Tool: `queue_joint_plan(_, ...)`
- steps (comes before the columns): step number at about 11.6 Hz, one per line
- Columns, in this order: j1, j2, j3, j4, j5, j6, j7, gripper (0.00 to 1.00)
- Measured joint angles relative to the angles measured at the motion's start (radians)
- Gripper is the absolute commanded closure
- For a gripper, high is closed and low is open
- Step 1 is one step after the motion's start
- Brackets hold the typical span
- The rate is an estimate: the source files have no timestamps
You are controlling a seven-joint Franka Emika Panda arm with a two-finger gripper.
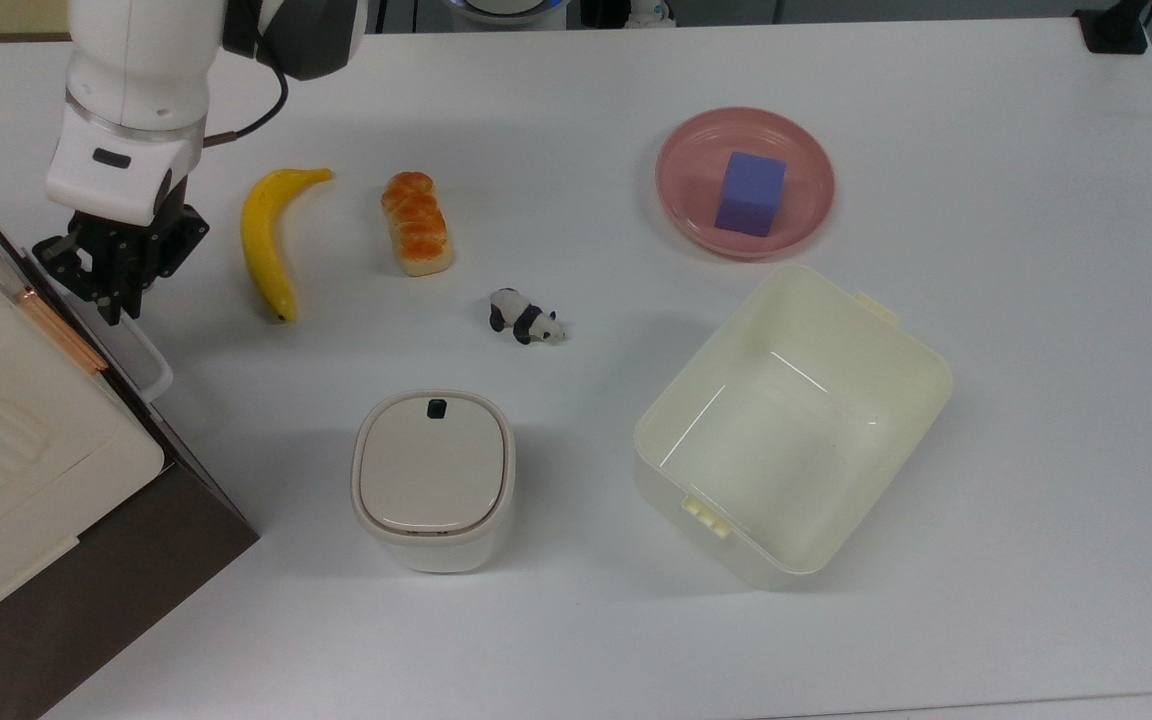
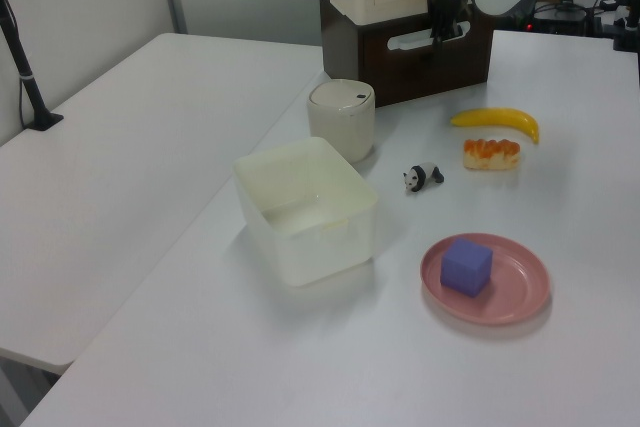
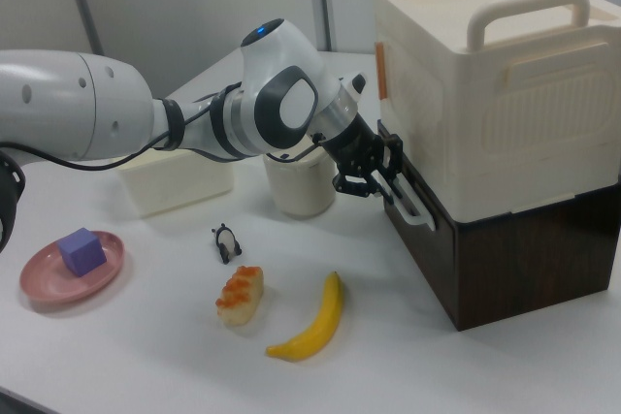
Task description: Slide open the drawer
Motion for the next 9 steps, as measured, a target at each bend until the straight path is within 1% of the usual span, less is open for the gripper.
queue_joint_plan(4,-0.021,-0.009,0.002,-0.03,0.0,0.059,-0.021,0.93)
queue_joint_plan(9,-0.076,-0.017,0.003,-0.073,0.0,0.165,-0.112,0.93)
